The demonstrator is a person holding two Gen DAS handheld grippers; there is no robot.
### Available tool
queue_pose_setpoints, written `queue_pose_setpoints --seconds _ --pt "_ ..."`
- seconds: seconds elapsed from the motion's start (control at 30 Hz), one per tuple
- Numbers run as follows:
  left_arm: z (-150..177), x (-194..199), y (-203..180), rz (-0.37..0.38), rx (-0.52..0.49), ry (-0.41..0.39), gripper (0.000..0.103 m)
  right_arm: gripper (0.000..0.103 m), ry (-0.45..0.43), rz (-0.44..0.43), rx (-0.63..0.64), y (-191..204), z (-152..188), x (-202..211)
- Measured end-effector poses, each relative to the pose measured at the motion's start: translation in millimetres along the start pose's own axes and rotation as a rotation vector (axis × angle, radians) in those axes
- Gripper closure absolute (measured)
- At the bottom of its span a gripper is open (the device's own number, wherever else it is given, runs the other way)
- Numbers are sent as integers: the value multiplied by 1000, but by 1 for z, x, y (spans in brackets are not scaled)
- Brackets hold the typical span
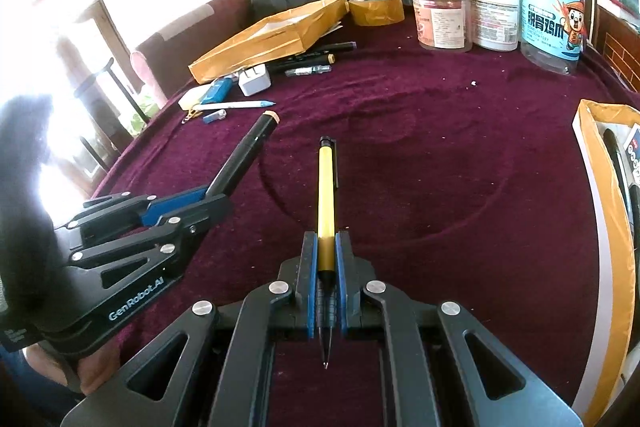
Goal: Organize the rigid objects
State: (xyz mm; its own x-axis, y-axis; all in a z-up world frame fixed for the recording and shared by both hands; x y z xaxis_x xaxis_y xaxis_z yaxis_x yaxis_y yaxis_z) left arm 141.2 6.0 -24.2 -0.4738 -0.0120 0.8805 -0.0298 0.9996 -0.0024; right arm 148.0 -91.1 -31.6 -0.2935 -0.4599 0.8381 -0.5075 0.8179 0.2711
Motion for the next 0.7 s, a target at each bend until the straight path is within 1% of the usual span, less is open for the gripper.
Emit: queue_pose_setpoints --seconds 0.23,0.43,0.53,0.7 --pt "-4 8 6 -55 19 -63 91 96 -24 7 -4 1 0 4" --pt "-7 12 9 -88 26 -103 91 96 -40 -2 -11 1 -1 7" --pt "-7 14 9 -102 23 -119 91 96 -46 -8 -10 1 -1 8" --pt "-8 14 11 -106 24 -122 91 96 -54 -3 -9 2 -1 9"
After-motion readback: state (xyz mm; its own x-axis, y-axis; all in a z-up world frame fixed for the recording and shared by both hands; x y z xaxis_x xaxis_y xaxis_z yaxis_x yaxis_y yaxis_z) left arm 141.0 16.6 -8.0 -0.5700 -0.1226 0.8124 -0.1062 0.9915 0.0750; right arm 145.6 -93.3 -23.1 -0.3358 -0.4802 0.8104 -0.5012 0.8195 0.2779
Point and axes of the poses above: each gripper's, at about its wrist camera, not at the fingertips, and x roughly against the way its jaws point, y to its left, z to its underside, the point moved 7 cm from there along -x, roughly the way its jaws point, and after that the axes turned 11 degrees about y, right-handed, at the moved point
